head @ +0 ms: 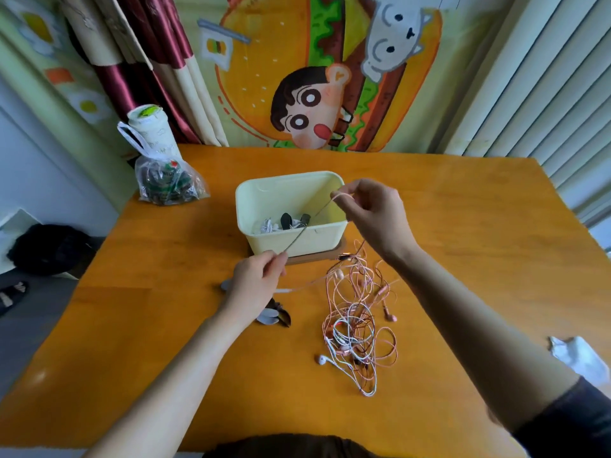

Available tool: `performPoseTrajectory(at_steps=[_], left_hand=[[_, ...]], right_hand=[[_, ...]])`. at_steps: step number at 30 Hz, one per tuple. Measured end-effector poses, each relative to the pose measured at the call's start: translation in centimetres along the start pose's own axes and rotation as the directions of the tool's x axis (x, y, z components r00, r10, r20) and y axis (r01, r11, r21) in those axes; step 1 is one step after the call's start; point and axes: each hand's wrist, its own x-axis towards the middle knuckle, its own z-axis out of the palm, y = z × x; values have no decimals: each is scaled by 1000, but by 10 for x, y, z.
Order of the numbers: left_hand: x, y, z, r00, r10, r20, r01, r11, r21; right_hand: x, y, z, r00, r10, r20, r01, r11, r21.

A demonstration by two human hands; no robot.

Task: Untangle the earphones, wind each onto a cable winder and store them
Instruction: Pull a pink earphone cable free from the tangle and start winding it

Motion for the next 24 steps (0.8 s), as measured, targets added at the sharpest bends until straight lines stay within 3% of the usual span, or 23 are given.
performPoseTrajectory(at_steps=[3, 5, 7, 9, 11, 14, 16, 21, 24], left_hand=[[1, 2, 2, 990, -127, 68, 140, 961, -239], [0, 3, 3, 987, -145, 68, 160, 898, -410], [-2, 8, -2, 990, -137, 17, 128, 856, -500], [-3, 16, -7, 995, -100, -25, 76, 878, -472], [-2, 30, -11, 999, -47, -27, 28, 878, -478], [1, 51, -11, 1000, 3, -21, -14, 836, -548], [3, 63, -9, 1000, 18, -25, -29, 813, -582], [5, 67, -6, 999, 44, -19, -47, 824, -565], [2, 52, 3, 993, -24, 117, 88, 810, -580]], right_hand=[[1, -14, -2, 998, -59, -30, 60, 998, 32], [-1, -9, 2, 998, -30, -60, 31, 999, 19], [-5, 4, 4, 999, 13, -40, -18, 994, -112], [-13, 21, 4, 985, 107, 136, -65, 957, -283], [-26, 32, 9, 900, 210, 382, -69, 934, -351], [-51, 38, 24, 757, 206, 620, -34, 960, -278], [-66, 39, 35, 722, 167, 672, -26, 976, -215], [-71, 28, 37, 836, 93, 541, -10, 988, -154], [-64, 22, 24, 893, 88, 441, -29, 990, -140]])
